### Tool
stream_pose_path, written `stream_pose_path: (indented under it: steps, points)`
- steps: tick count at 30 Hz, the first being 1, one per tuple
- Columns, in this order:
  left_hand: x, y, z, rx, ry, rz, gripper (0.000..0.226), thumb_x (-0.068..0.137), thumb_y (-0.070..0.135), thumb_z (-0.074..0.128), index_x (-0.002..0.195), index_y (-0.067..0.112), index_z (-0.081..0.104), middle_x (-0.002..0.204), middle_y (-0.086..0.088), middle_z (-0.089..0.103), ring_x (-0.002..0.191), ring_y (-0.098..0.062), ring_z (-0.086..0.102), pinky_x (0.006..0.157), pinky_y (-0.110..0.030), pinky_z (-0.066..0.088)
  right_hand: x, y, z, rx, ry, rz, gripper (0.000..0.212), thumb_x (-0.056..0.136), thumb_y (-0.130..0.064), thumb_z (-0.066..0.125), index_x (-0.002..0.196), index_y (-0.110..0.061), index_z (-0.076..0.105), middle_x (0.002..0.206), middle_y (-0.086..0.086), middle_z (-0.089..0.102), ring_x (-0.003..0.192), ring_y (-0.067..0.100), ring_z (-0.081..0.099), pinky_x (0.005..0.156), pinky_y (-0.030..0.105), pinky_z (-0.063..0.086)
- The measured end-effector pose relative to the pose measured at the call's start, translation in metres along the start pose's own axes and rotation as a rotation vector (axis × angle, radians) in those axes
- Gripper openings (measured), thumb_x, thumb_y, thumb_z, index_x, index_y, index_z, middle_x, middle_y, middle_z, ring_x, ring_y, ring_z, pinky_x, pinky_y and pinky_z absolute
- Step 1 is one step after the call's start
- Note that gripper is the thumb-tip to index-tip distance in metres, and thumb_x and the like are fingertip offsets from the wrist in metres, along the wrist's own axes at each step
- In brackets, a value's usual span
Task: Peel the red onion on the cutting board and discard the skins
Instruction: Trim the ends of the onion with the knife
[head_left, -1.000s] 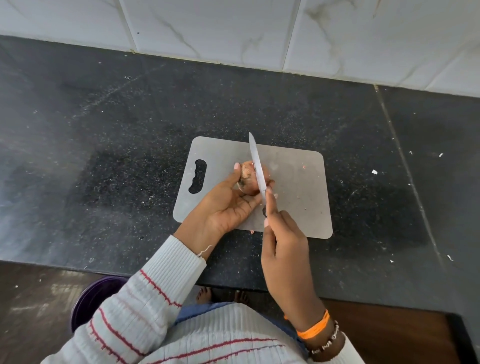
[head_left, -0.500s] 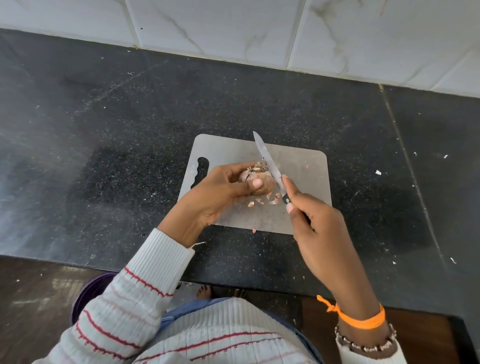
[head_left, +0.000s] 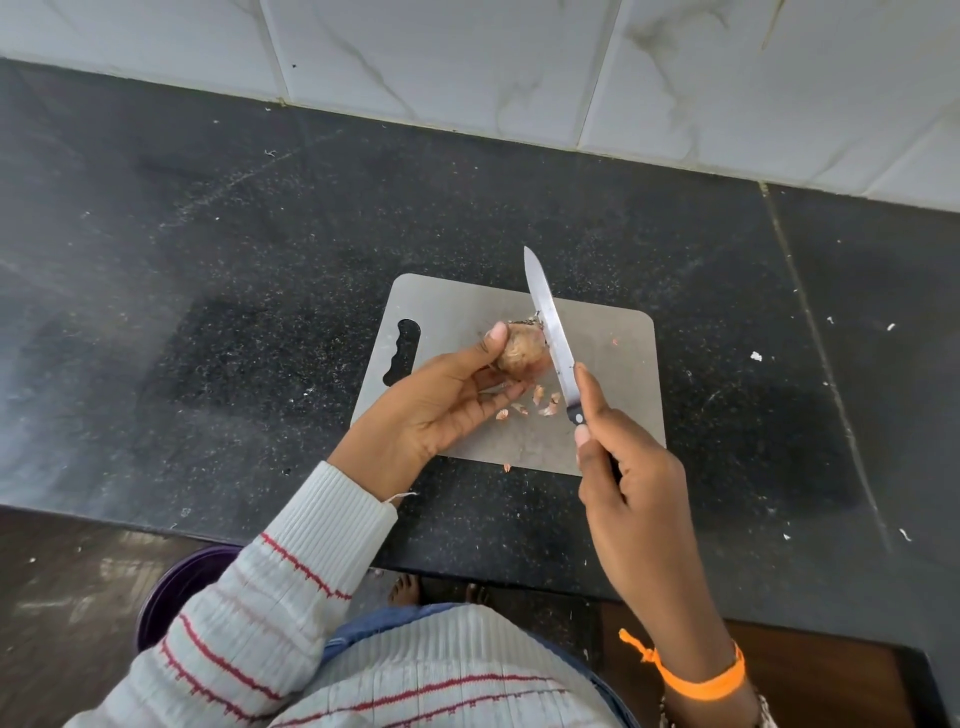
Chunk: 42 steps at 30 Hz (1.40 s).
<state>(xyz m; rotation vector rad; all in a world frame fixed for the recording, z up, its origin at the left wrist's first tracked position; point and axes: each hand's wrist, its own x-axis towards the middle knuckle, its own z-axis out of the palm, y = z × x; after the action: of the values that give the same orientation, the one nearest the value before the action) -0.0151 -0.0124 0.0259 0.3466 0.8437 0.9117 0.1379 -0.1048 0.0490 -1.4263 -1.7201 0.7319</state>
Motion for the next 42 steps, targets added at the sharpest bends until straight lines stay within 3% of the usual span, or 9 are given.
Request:
stream_pose_path:
  steps: [3, 6, 9, 16, 22, 32, 37, 39, 42]
  points:
    - [-0.001, 0.002, -0.003, 0.063, -0.016, 0.003, 0.044, 0.066, 0.026, 0.065, 0.102, 0.002, 0.061, 0.089, -0.012, 0.072, 0.085, -0.019, 0.07, 0.083, -0.026, 0.055, 0.003, 0.0, -0.007, 0.008, -0.061, 0.034, 0.046, 0.095, -0.003, 0.045, 0.138, -0.019, 0.043, 0.069, -0.031, 0.049, 0.066, -0.005, 0.052, 0.051, 0.007, 0.036]
    - [0.0, 0.005, -0.005, 0.03, 0.03, 0.004, 0.043, 0.065, 0.024, 0.065, 0.101, 0.001, 0.06, 0.091, -0.013, 0.07, 0.084, -0.02, 0.07, 0.079, -0.028, 0.056, -0.004, -0.005, -0.011, -0.004, -0.094, 0.052, 0.045, 0.095, -0.006, 0.046, 0.137, -0.02, 0.044, 0.063, -0.021, 0.049, 0.063, -0.005, 0.052, 0.048, 0.007, 0.035]
    - [0.0, 0.002, -0.005, -0.03, 0.047, -0.019, 0.041, 0.065, 0.022, 0.065, 0.099, 0.0, 0.06, 0.086, -0.014, 0.071, 0.078, -0.02, 0.07, 0.075, -0.029, 0.058, -0.009, -0.01, -0.008, -0.041, -0.071, 0.036, 0.047, 0.094, -0.004, 0.047, 0.138, -0.021, 0.043, 0.066, -0.014, 0.046, 0.063, -0.003, 0.051, 0.048, 0.008, 0.034]
    - [-0.004, -0.004, 0.004, -0.043, 0.058, -0.071, 0.042, 0.065, 0.024, 0.065, 0.1, 0.001, 0.06, 0.094, -0.015, 0.068, 0.087, -0.024, 0.067, 0.075, -0.031, 0.057, -0.003, -0.001, 0.001, -0.072, -0.004, -0.018, 0.048, 0.094, -0.001, 0.047, 0.139, -0.015, 0.041, 0.07, -0.018, 0.041, 0.068, -0.004, 0.05, 0.055, 0.005, 0.035]
    - [-0.003, -0.004, 0.015, -0.406, 0.027, -0.225, 0.079, 0.066, 0.028, 0.069, 0.134, -0.003, 0.042, 0.136, -0.017, 0.047, 0.116, -0.031, 0.054, 0.077, -0.038, 0.055, -0.012, 0.016, 0.031, -0.167, 0.163, -0.086, 0.049, 0.095, -0.009, 0.04, 0.143, -0.013, 0.033, 0.084, -0.003, 0.046, 0.068, -0.004, 0.041, 0.061, 0.004, 0.033]
    - [-0.008, -0.001, 0.027, -0.528, -0.06, -0.323, 0.067, 0.075, 0.034, 0.065, 0.125, -0.007, 0.048, 0.123, -0.022, 0.056, 0.096, -0.034, 0.063, 0.078, -0.038, 0.054, -0.016, 0.025, 0.041, -0.228, 0.248, -0.158, 0.046, 0.095, -0.01, 0.037, 0.141, -0.006, 0.034, 0.087, -0.007, 0.04, 0.069, -0.002, 0.036, 0.06, 0.006, 0.033]
    - [0.001, 0.0, 0.017, -0.338, 0.041, -0.186, 0.062, 0.068, 0.031, 0.066, 0.118, -0.004, 0.051, 0.111, -0.021, 0.061, 0.109, -0.03, 0.059, 0.076, -0.037, 0.056, -0.006, 0.028, 0.029, -0.058, 0.325, -0.102, 0.045, 0.092, 0.001, 0.043, 0.137, -0.003, 0.042, 0.075, -0.001, 0.046, 0.065, 0.001, 0.041, 0.062, 0.006, 0.033]
    - [0.002, -0.001, 0.014, -0.265, 0.063, -0.141, 0.051, 0.076, 0.03, 0.062, 0.115, -0.003, 0.053, 0.113, -0.021, 0.06, 0.109, -0.03, 0.059, 0.076, -0.038, 0.056, 0.009, 0.032, 0.021, -0.137, 0.359, -0.047, 0.046, 0.092, 0.0, 0.043, 0.137, -0.004, 0.043, 0.078, 0.002, 0.052, 0.07, 0.004, 0.046, 0.064, 0.01, 0.036]
    - [0.001, -0.001, 0.009, -0.186, 0.077, -0.114, 0.027, 0.09, 0.027, 0.052, 0.103, 0.004, 0.056, 0.107, -0.019, 0.059, 0.1, -0.028, 0.06, 0.071, -0.035, 0.057, 0.034, 0.052, 0.017, -0.398, 0.223, 0.1, 0.047, 0.093, -0.003, 0.045, 0.14, -0.008, 0.04, 0.093, 0.009, 0.059, 0.083, 0.022, 0.055, 0.068, 0.025, 0.04]
